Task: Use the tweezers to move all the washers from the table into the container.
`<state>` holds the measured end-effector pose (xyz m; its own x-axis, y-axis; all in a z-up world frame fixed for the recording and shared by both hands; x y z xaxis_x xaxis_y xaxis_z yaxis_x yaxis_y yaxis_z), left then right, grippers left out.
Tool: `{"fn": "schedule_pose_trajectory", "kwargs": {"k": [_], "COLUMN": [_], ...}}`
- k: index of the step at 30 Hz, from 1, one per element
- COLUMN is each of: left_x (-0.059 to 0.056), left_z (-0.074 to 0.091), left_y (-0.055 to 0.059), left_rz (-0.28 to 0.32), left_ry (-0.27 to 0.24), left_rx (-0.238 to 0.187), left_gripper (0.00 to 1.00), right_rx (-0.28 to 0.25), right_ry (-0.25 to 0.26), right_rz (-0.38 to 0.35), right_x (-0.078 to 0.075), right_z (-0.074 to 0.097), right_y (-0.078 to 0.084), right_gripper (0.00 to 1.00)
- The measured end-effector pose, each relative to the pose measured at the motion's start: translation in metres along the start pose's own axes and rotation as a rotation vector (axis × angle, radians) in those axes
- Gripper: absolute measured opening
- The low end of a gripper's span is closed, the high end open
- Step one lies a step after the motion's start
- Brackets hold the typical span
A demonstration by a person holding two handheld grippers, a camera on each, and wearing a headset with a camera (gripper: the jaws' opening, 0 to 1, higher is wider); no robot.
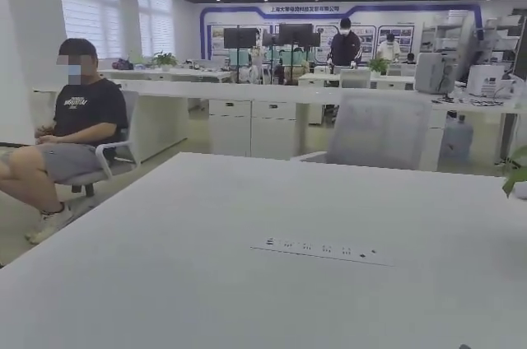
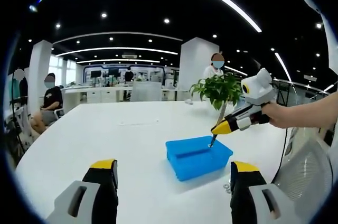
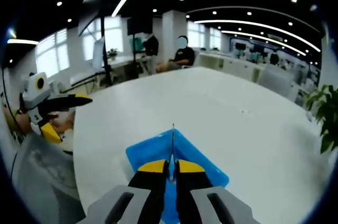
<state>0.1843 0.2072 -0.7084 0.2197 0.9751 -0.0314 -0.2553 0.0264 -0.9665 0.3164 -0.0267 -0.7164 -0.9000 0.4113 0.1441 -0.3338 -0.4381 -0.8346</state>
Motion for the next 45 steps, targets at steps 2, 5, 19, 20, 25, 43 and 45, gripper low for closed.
{"fn": "schedule_pose_trajectory", "kwargs": {"k": [2, 5, 19, 20, 25, 43, 45], "left_x": [-0.001, -0.003, -0.002, -0.002, -0.003, -0.002, -0.002], "left_z": [0.000, 0.000, -0.001, -0.001, -0.001, -0.002, -0.002], "left_y": [-0.001, -0.001, 0.001, 0.002, 0.002, 0.002, 0.002], "left_rz": [0.000, -0.010, -0.016, -0.015, -0.020, -0.037, -0.037], "left_ry": [0.006, 0.013, -0.001, 0.000, 0.002, 0.005, 0.006], "left_rx": [-0.006, -0.001, 0.013, 0.015, 0.021, 0.027, 0.026], "left_gripper": [0.90, 0.90, 0.89, 0.89, 0.89, 0.89, 0.89], "right_rx": [0.001, -0.010, -0.027, -0.026, -0.014, -0.178, -0.191], "right_ry": [-0.006, -0.015, -0.014, -0.013, -0.016, -0.026, -0.038], "right_rz": [-0.038, -0.099, -0.280, -0.275, -0.239, -0.190, -0.186], "right_x": [-0.008, -0.017, -0.031, -0.030, -0.025, 0.003, 0.010], "right_z": [-0.004, -0.010, -0.020, -0.020, -0.018, 0.017, 0.020], "right_y": [0.006, 0.016, 0.043, 0.043, 0.044, 0.016, 0.013], "right_gripper": [0.02, 0.03, 0.03, 0.03, 0.04, 0.04, 0.04]}}
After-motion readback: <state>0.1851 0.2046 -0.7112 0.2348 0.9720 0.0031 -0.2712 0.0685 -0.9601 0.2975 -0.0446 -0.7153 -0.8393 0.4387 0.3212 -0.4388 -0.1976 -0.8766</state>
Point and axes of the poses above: the centre of the closed fingertips' face, and the gripper's own axes: z roughly backward along the fingers, x roughly to its left, y roughly out of its underside, the point moved 8 cm from there along z, roughly backward along the fingers, and after that the axes turned 12 degrees about -y, right-handed, at the moved point
